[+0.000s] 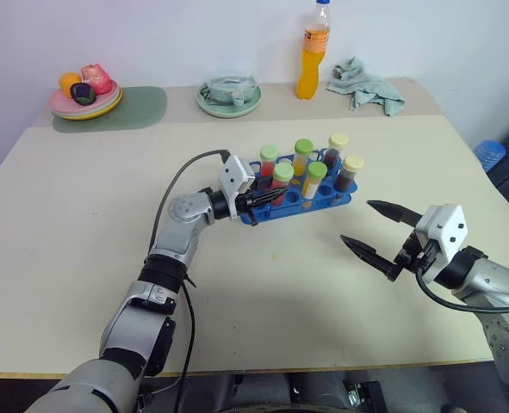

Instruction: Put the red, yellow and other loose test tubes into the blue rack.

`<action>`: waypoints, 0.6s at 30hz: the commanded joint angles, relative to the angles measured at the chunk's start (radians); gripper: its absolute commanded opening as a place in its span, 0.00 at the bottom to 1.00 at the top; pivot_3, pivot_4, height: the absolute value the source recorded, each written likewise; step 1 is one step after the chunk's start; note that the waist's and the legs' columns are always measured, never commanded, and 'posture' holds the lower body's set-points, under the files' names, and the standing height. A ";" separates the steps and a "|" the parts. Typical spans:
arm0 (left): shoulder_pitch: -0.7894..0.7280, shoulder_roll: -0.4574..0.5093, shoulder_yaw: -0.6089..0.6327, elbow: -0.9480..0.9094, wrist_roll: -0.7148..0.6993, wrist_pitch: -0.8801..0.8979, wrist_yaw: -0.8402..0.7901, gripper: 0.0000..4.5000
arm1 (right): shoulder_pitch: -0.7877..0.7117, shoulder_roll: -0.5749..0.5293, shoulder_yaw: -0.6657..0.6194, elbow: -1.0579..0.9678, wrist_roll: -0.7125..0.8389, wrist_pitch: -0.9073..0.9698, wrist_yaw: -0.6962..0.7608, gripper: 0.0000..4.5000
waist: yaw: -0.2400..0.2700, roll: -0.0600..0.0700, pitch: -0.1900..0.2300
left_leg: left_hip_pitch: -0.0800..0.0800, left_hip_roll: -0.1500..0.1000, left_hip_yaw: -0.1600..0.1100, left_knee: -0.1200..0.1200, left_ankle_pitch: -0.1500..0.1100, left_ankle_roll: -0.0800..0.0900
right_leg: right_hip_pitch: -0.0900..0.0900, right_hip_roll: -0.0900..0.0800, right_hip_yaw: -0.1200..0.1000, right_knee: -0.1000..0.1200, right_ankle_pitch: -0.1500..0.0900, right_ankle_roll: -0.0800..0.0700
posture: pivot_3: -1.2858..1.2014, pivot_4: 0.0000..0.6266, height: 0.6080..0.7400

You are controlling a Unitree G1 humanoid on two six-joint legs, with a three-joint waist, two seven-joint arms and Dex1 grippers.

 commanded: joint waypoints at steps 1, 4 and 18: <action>-0.002 -0.009 0.001 -0.027 -0.005 0.021 0.003 0.16 | -0.014 0.002 0.003 -0.020 0.003 -0.011 0.001 0.94 | 0.000 0.000 0.000 | 0.000 0.000 0.000 0.000 0.000 0.000 | 0.000 0.000 0.000 0.000 0.000 0.000 | 0.52 0.24 1.00; 0.009 -0.004 -0.001 -0.043 -0.007 0.064 0.005 0.16 | -0.016 0.001 0.006 -0.015 0.003 -0.012 0.004 0.94 | 0.000 0.000 0.000 | 0.000 0.000 0.000 0.000 0.000 0.000 | 0.000 0.000 0.000 0.000 0.000 0.000 | 0.52 0.24 1.00; 0.054 0.008 0.014 -0.135 -0.034 0.115 0.019 0.99 | -0.056 -0.009 0.023 0.017 0.006 -0.008 0.031 0.94 | 0.000 0.000 0.000 | 0.000 0.000 0.000 0.001 0.000 0.000 | 0.000 0.000 0.000 0.001 0.000 0.000 | 0.52 0.24 1.00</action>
